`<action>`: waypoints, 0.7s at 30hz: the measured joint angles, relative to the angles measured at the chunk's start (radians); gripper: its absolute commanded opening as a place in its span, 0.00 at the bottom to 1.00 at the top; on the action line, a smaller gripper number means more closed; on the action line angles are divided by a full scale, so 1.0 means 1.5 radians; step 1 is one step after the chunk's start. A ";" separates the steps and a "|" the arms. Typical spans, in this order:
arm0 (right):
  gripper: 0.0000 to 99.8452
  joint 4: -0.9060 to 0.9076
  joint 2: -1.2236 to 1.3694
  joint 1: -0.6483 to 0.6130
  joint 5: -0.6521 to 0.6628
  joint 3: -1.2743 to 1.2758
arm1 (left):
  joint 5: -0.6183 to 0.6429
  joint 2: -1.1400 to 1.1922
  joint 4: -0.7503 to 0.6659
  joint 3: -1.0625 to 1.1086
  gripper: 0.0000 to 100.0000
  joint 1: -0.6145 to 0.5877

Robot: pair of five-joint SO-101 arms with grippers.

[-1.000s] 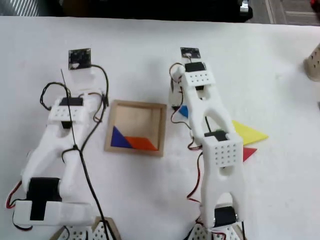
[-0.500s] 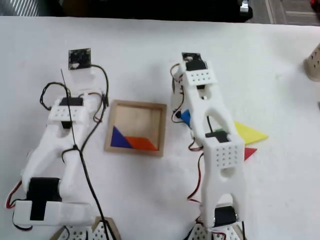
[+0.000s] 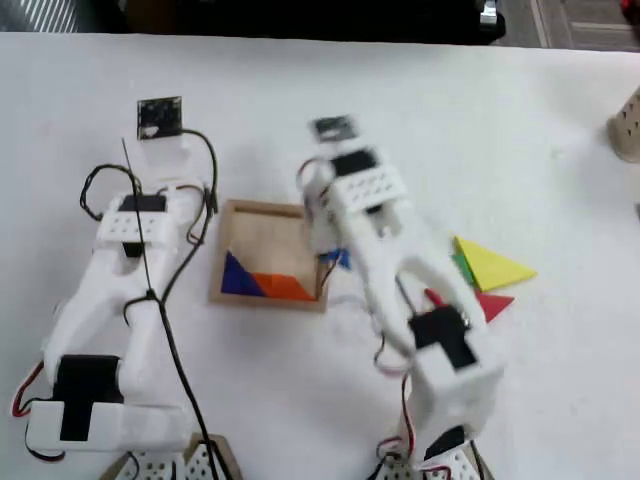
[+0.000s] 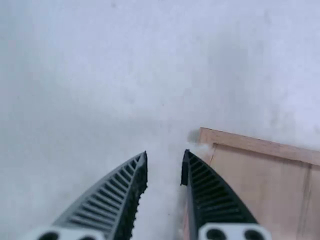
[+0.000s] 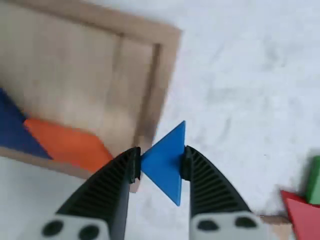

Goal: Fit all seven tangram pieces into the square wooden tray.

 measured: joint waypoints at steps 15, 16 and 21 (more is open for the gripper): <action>0.13 -0.234 -0.093 -0.162 0.193 0.226 | 0.000 0.000 0.000 0.000 0.13 0.000; 0.17 -0.239 -0.093 -0.164 0.198 0.229 | 0.000 0.000 0.000 0.000 0.13 0.000; 0.33 -0.243 -0.097 -0.162 0.209 0.238 | 0.000 0.000 0.000 0.000 0.13 0.000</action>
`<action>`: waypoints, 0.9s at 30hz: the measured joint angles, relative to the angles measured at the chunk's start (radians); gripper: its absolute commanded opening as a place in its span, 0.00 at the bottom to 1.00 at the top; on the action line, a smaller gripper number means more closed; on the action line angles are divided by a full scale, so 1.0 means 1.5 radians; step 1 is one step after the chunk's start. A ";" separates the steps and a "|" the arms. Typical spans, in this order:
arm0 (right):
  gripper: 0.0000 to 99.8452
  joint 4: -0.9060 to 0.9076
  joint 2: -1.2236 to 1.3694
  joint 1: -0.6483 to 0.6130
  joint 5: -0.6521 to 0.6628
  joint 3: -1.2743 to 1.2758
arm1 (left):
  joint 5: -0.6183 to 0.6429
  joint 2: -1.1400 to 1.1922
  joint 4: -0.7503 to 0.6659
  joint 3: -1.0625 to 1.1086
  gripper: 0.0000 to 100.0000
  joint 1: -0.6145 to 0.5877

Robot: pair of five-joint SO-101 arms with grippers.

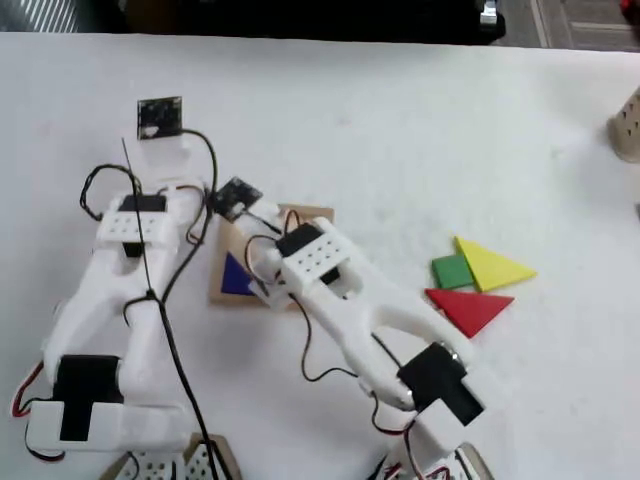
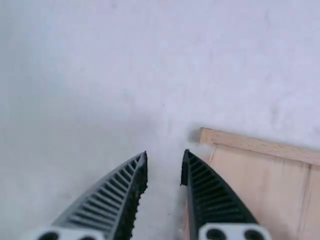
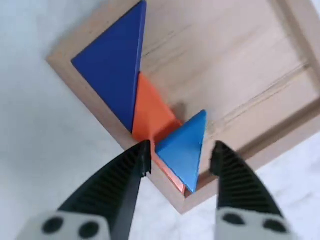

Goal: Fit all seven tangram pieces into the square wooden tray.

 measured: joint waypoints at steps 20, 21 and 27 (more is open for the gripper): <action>0.20 0.162 -0.318 0.172 0.002 0.157 | 0.000 0.000 0.000 0.000 0.13 0.009; 0.15 0.158 -0.338 0.192 0.002 0.181 | 0.000 0.000 0.000 0.000 0.13 0.009; 0.04 0.146 -0.434 0.333 0.002 0.295 | 0.000 0.000 0.038 0.000 0.13 0.027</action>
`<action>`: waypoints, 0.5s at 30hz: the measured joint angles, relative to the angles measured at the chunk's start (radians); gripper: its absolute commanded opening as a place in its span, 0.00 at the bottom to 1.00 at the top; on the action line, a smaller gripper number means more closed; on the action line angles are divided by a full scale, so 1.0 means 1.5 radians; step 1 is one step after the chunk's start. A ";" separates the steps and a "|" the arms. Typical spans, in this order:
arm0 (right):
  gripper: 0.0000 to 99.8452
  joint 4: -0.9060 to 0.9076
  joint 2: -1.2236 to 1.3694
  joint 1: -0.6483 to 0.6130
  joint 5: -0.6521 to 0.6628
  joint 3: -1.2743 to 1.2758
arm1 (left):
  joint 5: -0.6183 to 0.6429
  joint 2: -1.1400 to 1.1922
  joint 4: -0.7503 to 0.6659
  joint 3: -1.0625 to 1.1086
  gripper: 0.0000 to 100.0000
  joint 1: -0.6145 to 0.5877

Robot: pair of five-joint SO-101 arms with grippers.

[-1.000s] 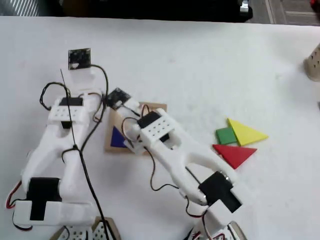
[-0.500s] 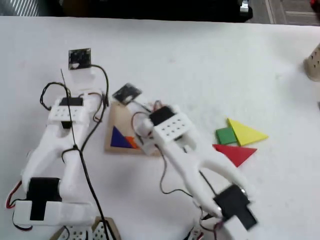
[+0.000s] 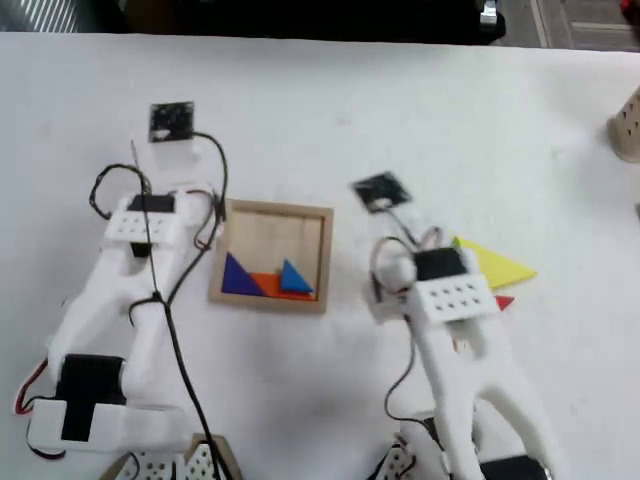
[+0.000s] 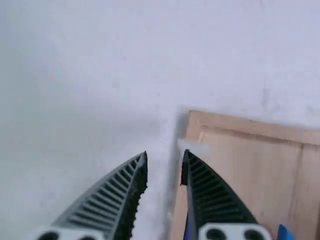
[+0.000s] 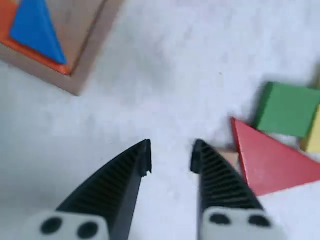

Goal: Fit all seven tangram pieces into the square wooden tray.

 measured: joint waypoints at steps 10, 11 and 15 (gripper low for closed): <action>0.03 -0.045 -0.093 0.198 0.058 0.132 | -0.116 -0.036 0.117 0.001 0.02 0.104; 0.03 -0.050 -0.096 0.211 0.062 0.137 | -0.130 -0.054 0.127 0.010 0.02 0.119; 0.03 -0.074 -0.097 0.255 0.100 0.165 | -0.160 -0.132 0.136 0.089 0.02 0.214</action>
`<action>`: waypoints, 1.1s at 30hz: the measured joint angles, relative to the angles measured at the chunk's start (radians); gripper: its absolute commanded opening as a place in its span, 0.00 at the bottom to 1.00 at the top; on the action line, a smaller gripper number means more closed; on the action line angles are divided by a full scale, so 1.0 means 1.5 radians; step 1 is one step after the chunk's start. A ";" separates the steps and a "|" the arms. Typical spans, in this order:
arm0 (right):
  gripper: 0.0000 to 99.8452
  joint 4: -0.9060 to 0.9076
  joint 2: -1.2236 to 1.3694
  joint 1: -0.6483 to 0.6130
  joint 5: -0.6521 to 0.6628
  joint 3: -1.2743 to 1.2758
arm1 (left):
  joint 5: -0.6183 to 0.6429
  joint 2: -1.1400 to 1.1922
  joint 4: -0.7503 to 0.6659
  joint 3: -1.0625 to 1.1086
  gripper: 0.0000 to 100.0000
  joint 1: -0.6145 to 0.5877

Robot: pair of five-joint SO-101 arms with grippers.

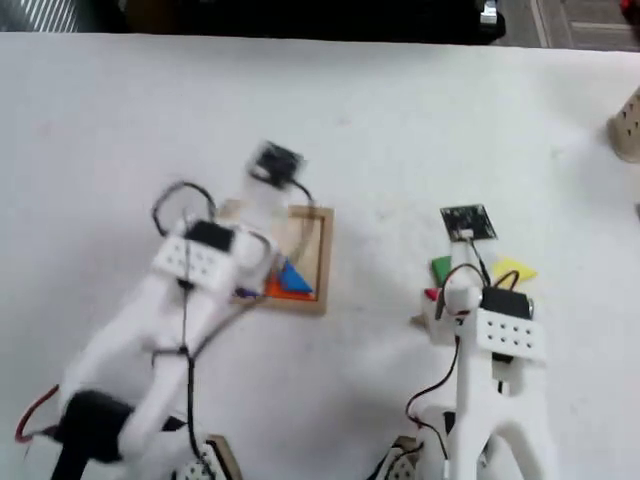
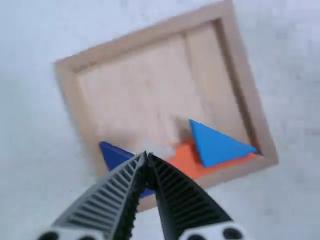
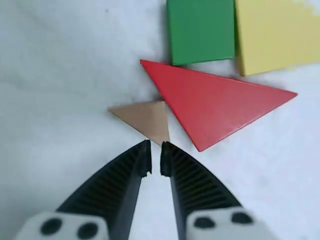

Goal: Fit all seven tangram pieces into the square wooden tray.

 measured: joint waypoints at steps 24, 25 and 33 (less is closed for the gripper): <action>0.04 -0.084 0.000 0.076 0.030 0.041 | 0.006 0.016 0.074 -0.016 0.02 0.123; 0.04 -0.085 0.000 0.076 0.030 0.041 | -0.015 0.006 0.076 -0.015 0.02 0.127; 0.04 -0.085 0.000 0.076 0.030 0.041 | -0.061 -0.073 0.110 0.014 0.02 0.180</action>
